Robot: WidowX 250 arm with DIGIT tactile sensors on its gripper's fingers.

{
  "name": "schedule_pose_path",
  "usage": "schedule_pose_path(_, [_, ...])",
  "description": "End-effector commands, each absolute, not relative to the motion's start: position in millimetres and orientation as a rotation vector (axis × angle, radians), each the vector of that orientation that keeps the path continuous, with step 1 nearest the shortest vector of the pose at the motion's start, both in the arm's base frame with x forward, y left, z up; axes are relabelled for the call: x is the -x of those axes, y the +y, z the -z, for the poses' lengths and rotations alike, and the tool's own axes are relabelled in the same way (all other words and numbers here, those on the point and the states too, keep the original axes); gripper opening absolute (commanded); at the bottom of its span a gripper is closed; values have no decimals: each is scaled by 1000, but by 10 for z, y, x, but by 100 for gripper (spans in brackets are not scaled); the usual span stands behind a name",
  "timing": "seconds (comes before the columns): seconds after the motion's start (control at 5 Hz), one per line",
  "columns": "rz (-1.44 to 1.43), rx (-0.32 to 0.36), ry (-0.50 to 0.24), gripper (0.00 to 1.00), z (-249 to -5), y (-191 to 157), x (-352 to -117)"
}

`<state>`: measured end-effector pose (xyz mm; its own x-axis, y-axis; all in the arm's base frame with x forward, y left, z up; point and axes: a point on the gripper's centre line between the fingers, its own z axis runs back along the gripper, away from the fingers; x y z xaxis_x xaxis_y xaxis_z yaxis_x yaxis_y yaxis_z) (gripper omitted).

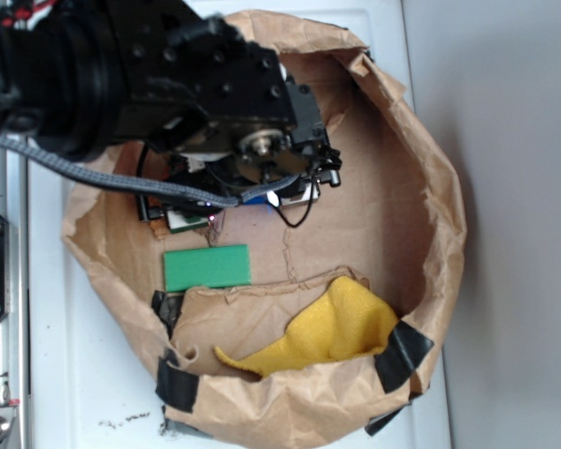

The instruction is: Grab the wood chip.

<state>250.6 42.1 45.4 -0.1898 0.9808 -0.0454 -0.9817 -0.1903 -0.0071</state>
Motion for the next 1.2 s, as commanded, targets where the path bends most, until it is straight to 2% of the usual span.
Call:
schedule_pose_path(0.0, [-1796,38,-77,100,-249,450,-2391])
schedule_pose_path(0.4, [-1788,-13,-121,100,25,514,-2209])
schedule_pose_path(0.6, [-1760,6,-141,100,9,543,-2104])
schedule_pose_path(0.8, [-1671,3,-143,100,-55,558,-2105])
schedule_pose_path(1.0, [-1617,43,-153,100,-94,592,-2112])
